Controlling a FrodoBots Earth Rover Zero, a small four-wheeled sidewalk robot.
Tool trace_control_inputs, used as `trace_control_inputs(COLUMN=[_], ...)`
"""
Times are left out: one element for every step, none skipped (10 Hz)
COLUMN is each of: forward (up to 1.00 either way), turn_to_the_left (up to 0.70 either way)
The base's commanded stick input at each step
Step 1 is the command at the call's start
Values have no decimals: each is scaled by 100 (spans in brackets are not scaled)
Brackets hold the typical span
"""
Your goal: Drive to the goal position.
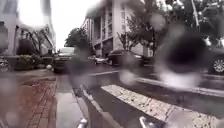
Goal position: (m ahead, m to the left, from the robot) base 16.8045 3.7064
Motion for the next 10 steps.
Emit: trace_control_inputs(forward=[20, 20, 20, 20, 20, 20, 20, 20, 20, 20], turn_to_the_left=[0, 0, 0, 0, 0, 0, 0, 0, 0, 0])
